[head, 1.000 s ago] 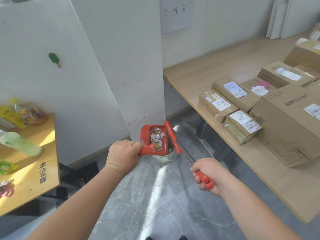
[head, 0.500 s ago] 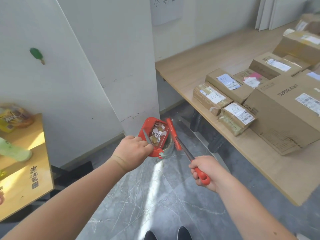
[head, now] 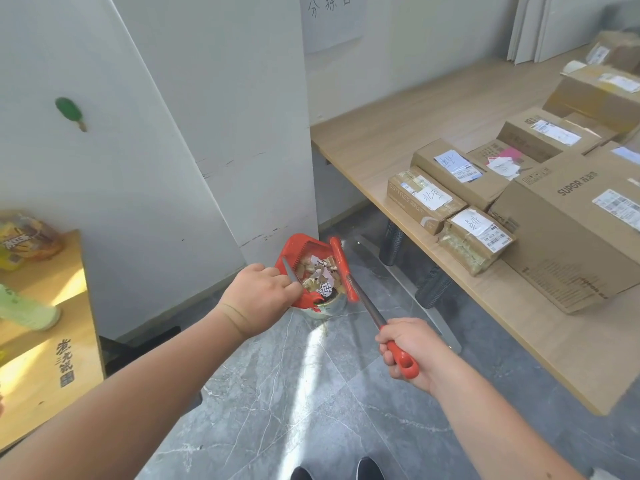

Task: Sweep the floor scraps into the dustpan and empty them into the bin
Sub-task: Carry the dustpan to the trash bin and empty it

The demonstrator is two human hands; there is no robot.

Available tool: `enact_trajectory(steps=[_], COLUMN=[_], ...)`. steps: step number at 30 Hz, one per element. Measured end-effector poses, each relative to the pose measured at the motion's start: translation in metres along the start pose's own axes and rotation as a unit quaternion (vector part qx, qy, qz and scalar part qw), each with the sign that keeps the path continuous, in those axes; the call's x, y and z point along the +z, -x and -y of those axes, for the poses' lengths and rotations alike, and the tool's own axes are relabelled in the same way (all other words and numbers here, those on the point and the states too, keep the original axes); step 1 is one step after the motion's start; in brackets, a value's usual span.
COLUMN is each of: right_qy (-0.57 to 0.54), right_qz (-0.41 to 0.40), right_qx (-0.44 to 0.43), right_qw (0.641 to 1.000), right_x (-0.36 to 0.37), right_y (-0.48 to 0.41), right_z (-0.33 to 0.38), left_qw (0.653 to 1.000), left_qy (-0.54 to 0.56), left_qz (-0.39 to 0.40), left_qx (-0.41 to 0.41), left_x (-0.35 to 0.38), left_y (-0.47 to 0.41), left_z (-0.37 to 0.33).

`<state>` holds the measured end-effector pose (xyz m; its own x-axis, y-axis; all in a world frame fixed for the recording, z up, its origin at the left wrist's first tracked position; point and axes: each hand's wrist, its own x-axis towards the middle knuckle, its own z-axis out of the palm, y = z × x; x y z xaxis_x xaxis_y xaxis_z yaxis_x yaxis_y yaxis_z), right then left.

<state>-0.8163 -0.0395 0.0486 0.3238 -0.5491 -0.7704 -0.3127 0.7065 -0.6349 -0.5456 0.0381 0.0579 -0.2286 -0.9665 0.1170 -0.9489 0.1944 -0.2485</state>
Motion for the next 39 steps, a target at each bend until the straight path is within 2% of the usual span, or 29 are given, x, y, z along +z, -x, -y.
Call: enact_trajectory(steps=[11, 25, 34, 39], right_qy=[-0.026, -0.054, -0.076, -0.076], right_qz=[0.019, -0.01, -0.013, -0.007], right_qx=[0.003, 0.018, 0.02, 0.019], right_qw=[0.999, 0.998, 0.997, 0.997], right_x=[0.009, -0.002, -0.009, -0.013], right_y=[-0.007, -0.008, -0.005, 0.004], right_z=[-0.005, -0.023, -0.029, -0.034], left_qw=[1.0, 0.981, 0.979, 0.987], left_qy=[-0.004, -0.038, -0.046, -0.035], left_qz=[0.004, 0.033, 0.024, -0.03], left_qx=[0.013, 0.189, 0.197, 0.154], left_x=[0.003, 0.003, -0.001, -0.007], left_y=[0.001, -0.025, -0.029, -0.03], left_z=[0.011, -0.005, -0.001, 0.012])
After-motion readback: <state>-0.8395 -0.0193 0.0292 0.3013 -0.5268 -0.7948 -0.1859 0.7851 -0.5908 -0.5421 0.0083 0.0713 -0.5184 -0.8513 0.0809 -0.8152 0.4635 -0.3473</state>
